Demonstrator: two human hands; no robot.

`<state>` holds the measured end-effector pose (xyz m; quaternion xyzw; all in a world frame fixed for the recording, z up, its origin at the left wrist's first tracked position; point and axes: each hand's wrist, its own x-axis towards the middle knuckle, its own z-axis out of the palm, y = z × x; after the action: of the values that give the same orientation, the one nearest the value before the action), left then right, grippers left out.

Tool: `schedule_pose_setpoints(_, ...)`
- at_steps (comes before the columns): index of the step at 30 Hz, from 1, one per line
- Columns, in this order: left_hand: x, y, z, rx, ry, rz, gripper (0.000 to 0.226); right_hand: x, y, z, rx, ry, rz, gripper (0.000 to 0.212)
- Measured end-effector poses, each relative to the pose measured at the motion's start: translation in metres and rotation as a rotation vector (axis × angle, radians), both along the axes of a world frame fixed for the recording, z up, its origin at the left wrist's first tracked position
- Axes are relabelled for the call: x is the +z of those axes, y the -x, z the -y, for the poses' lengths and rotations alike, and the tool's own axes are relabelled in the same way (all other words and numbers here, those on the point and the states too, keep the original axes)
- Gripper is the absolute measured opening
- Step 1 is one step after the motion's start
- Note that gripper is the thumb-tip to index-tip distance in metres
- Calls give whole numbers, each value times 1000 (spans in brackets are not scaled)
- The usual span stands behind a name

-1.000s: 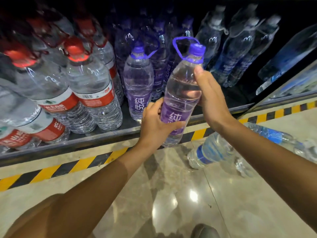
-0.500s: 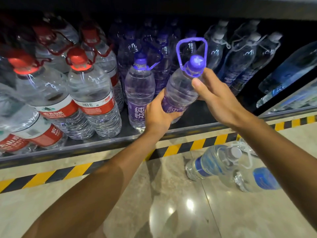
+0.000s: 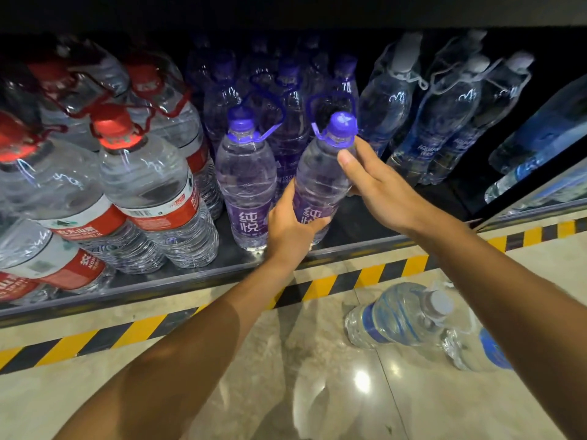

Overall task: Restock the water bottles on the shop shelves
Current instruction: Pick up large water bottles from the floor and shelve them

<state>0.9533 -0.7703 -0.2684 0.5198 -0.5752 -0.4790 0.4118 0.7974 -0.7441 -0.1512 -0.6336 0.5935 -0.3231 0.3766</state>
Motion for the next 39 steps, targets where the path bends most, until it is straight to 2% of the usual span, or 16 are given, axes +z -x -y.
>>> schedule_pose_setpoints(4, -9, 2, 5, -13, -95, 8, 101, 1, -4, 8, -40, -3, -16, 50)
schedule_pose_setpoints(7, -19, 1, 3, -56, -208, 77, 108, -4, -3, 9, -48, -70, 62, 67)
schedule_pose_setpoints(9, -23, 1, 0, -55, -200, 90, 99, -14, -6, 4, -52, -109, 113, 73)
schedule_pose_setpoints(12, -23, 1, -2, -24, -137, 76, 77, -29, -14, -1, -121, -93, 72, 86)
schedule_pose_setpoints(16, -25, 2, -6, 3, -99, 98, 72, -35, -19, 5, -206, -110, 30, 101)
schedule_pose_setpoints(21, -24, 4, -9, 114, -136, 28, 68, -40, -19, 6, -174, -85, 39, 91)
schedule_pose_setpoints(26, -27, -2, -10, 130, -139, 26, 65, -42, -26, 8, -161, -83, 63, 81)
schedule_pose_setpoints(34, -24, -9, -10, 146, -154, -3, 62, -43, -33, 12, -162, -103, 82, 94)
schedule_pose_setpoints(39, -20, -12, -11, 39, -179, 101, 74, -42, -33, 10, -142, -132, 71, 94)
